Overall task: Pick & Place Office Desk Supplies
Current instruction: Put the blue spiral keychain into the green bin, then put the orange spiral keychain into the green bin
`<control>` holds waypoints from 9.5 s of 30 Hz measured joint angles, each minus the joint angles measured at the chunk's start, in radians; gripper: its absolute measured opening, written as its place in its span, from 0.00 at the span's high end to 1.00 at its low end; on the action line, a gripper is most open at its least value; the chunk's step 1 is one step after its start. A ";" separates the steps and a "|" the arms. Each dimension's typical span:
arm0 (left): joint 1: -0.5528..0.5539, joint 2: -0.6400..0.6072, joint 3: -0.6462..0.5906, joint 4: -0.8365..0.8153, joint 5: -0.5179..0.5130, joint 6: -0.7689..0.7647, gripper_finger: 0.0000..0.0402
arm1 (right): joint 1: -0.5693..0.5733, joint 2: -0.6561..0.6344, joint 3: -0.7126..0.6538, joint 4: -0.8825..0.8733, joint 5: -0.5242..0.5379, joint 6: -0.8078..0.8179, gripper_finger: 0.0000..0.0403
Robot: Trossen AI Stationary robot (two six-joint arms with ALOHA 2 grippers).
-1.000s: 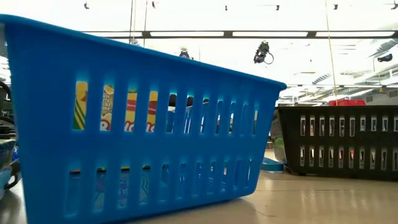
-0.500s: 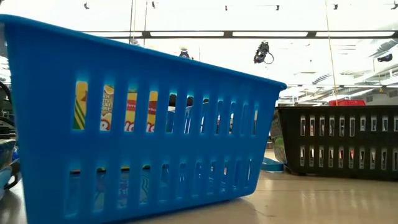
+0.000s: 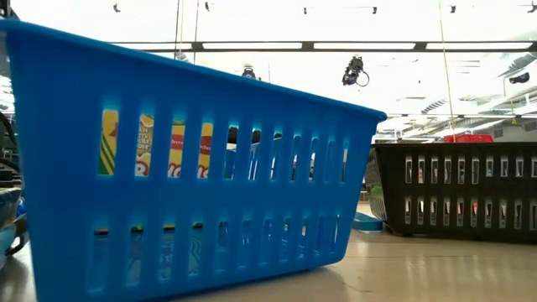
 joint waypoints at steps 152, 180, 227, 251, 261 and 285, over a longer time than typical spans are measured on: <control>0.417 0.324 -0.229 0.548 0.272 -0.124 0.20 | -0.597 -0.218 -0.334 0.479 -0.586 -0.426 1.00; 0.663 0.803 0.095 0.699 0.868 -0.128 0.20 | -0.575 -0.218 -0.334 0.513 -0.615 -0.429 1.00; 0.377 0.639 0.167 0.177 0.391 -0.052 0.94 | -0.574 -0.218 -0.334 0.449 -0.514 -0.390 0.47; -0.138 0.490 0.166 -0.876 0.064 -1.199 0.94 | -0.609 -0.218 -0.335 0.098 -0.364 -0.338 0.53; -0.310 0.490 0.166 -0.904 0.158 -1.470 0.94 | -0.609 -0.218 -0.335 0.052 -0.366 -0.293 0.53; -0.339 0.545 0.166 -0.897 0.116 -1.532 0.45 | -0.616 -0.218 -0.335 -0.167 -0.224 -0.233 0.53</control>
